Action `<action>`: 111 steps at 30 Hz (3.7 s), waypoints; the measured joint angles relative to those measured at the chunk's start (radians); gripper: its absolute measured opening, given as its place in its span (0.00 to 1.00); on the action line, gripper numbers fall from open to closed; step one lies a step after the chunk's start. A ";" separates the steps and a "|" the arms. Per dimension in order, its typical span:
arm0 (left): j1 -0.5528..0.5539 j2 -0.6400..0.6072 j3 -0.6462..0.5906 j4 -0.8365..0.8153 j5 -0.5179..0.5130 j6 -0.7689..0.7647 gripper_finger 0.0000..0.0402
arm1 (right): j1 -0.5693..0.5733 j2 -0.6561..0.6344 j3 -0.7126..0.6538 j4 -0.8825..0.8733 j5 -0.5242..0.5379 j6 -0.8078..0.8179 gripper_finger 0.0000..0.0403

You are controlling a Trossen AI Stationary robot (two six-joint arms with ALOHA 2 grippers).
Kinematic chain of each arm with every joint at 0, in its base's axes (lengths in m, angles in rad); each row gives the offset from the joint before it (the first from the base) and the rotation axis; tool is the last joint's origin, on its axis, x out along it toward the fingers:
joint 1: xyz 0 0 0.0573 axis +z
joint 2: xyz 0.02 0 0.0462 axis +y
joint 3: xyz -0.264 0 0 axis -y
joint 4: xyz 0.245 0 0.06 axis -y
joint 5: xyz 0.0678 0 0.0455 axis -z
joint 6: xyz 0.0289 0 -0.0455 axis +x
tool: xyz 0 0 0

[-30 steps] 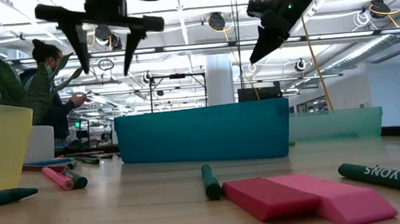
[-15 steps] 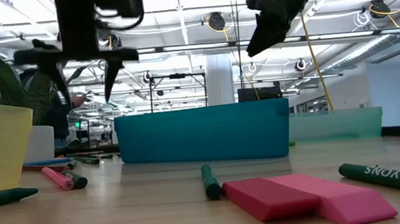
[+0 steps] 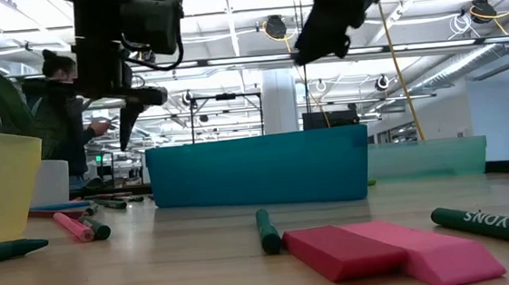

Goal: Sort crayons/erasers/pens/pencils in bins
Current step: Adjust the blue bin, then put the dark blue pencil into the green bin

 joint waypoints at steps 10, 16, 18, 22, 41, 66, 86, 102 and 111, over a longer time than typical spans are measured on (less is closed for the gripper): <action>-0.105 -0.045 0.000 0.286 -0.035 0.738 0.74 | 0.134 0.259 0.046 0.015 0.118 -0.042 0.37; -0.182 -0.031 0.000 0.398 -0.080 0.738 0.74 | 0.195 0.337 0.098 -0.176 0.223 0.017 0.37; -0.176 -0.032 0.000 0.401 -0.077 0.670 0.74 | 0.194 0.333 0.101 -0.216 0.191 0.077 0.37; -0.171 -0.031 0.000 0.353 -0.083 0.552 0.74 | 0.202 0.307 0.100 -0.289 0.158 0.122 0.37; -0.215 0.073 0.000 0.263 -0.235 -0.061 0.74 | 0.205 0.261 0.098 -0.633 0.263 0.057 0.37; -0.122 0.413 0.000 0.064 -0.228 -0.630 0.74 | 0.326 -0.009 0.098 -0.488 0.263 0.150 0.37; -0.113 0.412 -0.129 0.218 -0.294 -0.729 0.25 | 0.366 -0.008 0.098 -0.487 0.263 0.151 0.37; -0.101 0.413 -0.132 0.226 -0.303 -0.725 0.06 | 0.366 -0.008 0.098 -0.446 0.233 0.158 0.37; -0.103 0.415 -0.133 0.227 -0.318 -0.726 0.04 | 0.366 -0.008 0.098 -0.445 0.230 0.157 0.37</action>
